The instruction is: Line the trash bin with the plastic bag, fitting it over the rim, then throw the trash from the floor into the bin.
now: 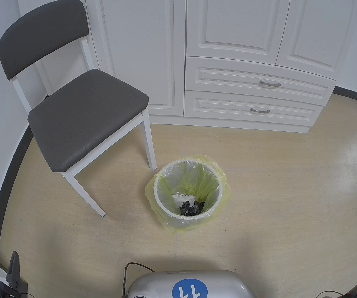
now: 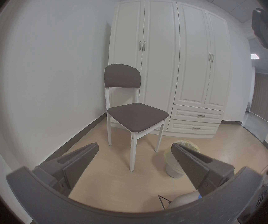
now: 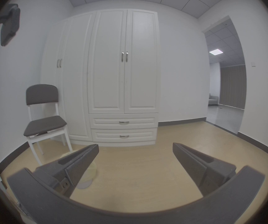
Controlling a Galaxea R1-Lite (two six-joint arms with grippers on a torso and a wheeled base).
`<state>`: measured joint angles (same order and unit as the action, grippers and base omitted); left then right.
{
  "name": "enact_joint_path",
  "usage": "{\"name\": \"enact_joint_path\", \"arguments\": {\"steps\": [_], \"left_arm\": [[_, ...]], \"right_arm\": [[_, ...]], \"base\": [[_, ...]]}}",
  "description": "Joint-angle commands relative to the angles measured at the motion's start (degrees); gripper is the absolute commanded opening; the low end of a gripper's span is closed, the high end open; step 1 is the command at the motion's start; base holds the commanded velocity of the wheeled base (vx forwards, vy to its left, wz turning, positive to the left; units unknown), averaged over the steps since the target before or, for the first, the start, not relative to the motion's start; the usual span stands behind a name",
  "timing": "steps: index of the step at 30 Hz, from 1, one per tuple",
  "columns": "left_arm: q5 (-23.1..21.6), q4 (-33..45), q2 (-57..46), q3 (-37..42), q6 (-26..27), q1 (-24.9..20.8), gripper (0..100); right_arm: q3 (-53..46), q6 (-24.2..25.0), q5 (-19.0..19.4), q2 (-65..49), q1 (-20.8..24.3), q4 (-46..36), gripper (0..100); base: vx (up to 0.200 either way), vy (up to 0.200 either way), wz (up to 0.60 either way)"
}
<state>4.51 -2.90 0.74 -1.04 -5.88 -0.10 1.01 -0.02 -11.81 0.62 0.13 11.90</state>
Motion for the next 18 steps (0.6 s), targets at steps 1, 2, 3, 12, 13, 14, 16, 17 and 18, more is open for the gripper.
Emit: {"name": "enact_joint_path", "arguments": {"steps": [1,2,3,12,13,14,16,17,18], "left_arm": [[0.1,0.4,-0.7,1.0,0.5,0.0,100],[0.1,0.4,-0.7,1.0,0.6,0.0,100],[0.1,0.4,-0.7,1.0,0.8,0.0,100],[-4.9,3.6,-0.7,1.0,5.3,0.0,100],[-4.9,3.6,-0.7,1.0,5.3,0.0,100],[-5.0,3.3,-0.7,1.0,6.2,0.0,100],[-5.1,3.1,-0.7,1.0,6.3,0.0,100],[-5.1,3.0,-0.7,1.0,6.1,0.0,100],[-5.1,3.0,-0.7,1.0,6.0,0.0,100]], "right_arm": [[-1.0,-0.2,-2.3,-0.5,0.0,-0.7,100],[-1.0,-0.2,-2.7,-0.5,0.0,-0.8,100],[-1.0,-0.2,-3.8,-0.5,0.0,-1.2,100],[-1.0,-0.3,-5.1,-0.5,0.0,-7.8,100],[-1.0,-0.3,-5.1,-0.5,0.0,-7.8,100],[-1.0,-0.9,-3.8,-0.5,0.0,-7.8,100],[-1.0,-1.8,-1.9,-0.5,0.0,-7.8,100],[-1.0,-2.1,-1.2,-0.5,0.0,-7.8,100],[-1.0,-2.4,-0.3,-0.5,0.0,-7.8,100]], "base": [[0.0,0.0,0.0],[0.0,0.0,0.0],[0.0,0.0,0.0],[0.0,0.0,0.0],[0.0,0.0,0.0],[0.0,0.0,0.0],[0.0,0.0,0.0],[0.0,0.0,0.0],[0.0,0.0,0.0]]}}
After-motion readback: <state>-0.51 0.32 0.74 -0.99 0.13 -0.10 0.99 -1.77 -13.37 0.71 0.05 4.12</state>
